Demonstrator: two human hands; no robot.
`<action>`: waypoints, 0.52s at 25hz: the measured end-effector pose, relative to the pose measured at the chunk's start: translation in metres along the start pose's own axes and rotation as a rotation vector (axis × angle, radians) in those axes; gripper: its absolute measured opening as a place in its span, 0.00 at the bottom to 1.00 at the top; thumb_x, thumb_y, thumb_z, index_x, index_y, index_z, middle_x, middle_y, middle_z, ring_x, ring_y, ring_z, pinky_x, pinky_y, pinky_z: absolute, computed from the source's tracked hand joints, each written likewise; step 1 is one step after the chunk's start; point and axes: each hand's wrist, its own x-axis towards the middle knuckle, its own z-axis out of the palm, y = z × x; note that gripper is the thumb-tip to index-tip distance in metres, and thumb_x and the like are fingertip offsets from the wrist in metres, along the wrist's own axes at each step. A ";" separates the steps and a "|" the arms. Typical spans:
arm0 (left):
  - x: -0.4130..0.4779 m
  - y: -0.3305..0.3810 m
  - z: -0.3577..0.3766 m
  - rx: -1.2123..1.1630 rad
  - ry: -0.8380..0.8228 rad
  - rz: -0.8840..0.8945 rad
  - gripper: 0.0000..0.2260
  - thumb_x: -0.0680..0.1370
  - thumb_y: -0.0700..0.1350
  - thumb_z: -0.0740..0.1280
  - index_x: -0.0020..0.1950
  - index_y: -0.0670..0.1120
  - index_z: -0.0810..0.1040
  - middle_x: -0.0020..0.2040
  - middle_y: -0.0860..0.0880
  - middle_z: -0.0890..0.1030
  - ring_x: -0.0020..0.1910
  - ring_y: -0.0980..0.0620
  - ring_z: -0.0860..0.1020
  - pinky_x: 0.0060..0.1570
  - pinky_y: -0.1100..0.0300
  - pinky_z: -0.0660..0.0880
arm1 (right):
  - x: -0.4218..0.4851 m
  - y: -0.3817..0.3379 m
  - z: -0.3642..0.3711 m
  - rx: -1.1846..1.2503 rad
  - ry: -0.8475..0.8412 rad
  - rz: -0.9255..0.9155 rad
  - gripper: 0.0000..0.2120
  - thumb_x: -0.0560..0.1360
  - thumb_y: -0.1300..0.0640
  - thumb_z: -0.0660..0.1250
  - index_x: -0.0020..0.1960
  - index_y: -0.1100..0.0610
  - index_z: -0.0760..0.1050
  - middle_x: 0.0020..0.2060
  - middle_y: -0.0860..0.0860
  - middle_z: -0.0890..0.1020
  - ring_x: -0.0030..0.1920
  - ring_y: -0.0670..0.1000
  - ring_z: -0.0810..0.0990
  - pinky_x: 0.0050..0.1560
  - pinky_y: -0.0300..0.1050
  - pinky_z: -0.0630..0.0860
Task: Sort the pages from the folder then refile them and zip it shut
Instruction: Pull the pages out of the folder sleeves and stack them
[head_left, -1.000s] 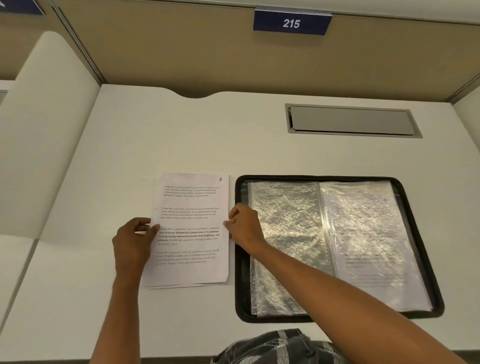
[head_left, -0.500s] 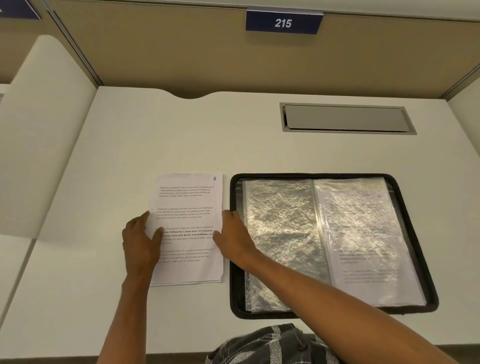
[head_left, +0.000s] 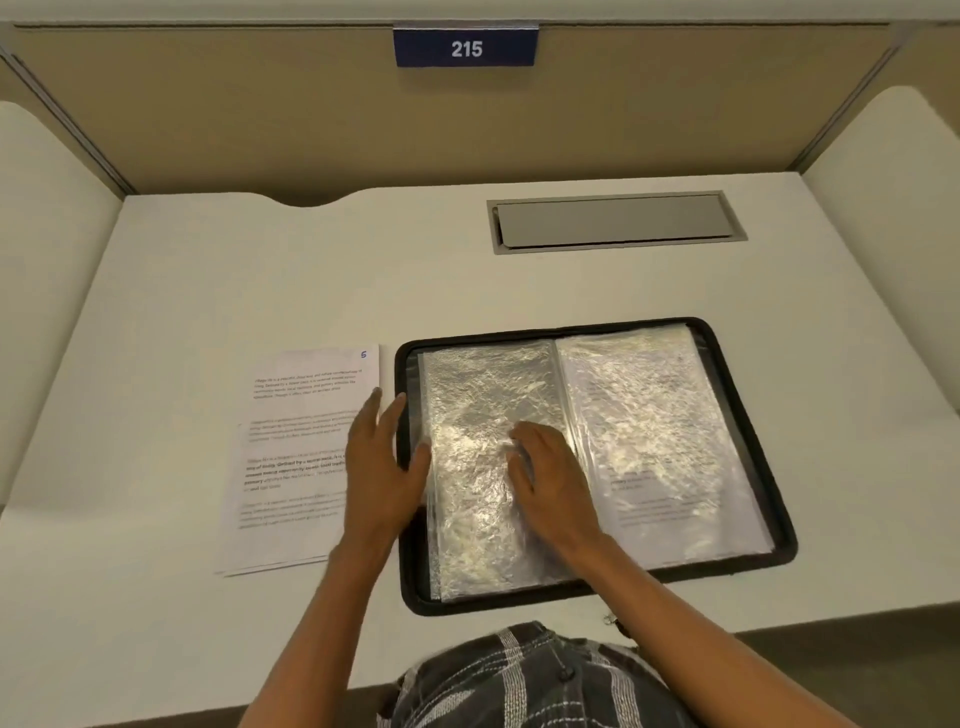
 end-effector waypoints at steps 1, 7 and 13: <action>-0.005 0.016 0.021 0.011 -0.049 0.067 0.28 0.83 0.51 0.69 0.81 0.50 0.66 0.84 0.49 0.59 0.82 0.51 0.56 0.79 0.50 0.54 | -0.006 0.012 -0.007 -0.020 0.007 0.006 0.17 0.85 0.52 0.58 0.71 0.54 0.73 0.69 0.48 0.75 0.69 0.47 0.72 0.71 0.48 0.71; -0.040 0.089 0.138 0.072 -0.301 0.283 0.24 0.88 0.52 0.58 0.83 0.51 0.61 0.85 0.51 0.54 0.84 0.54 0.49 0.82 0.46 0.49 | -0.037 0.073 -0.041 -0.128 -0.052 0.076 0.24 0.86 0.51 0.52 0.81 0.54 0.62 0.81 0.50 0.62 0.81 0.47 0.56 0.81 0.51 0.56; -0.059 0.101 0.208 0.346 -0.428 0.340 0.28 0.87 0.56 0.53 0.86 0.53 0.48 0.86 0.50 0.43 0.84 0.53 0.38 0.81 0.41 0.42 | -0.067 0.137 -0.079 -0.236 0.000 0.150 0.24 0.87 0.55 0.54 0.82 0.55 0.59 0.82 0.50 0.57 0.82 0.47 0.51 0.81 0.56 0.55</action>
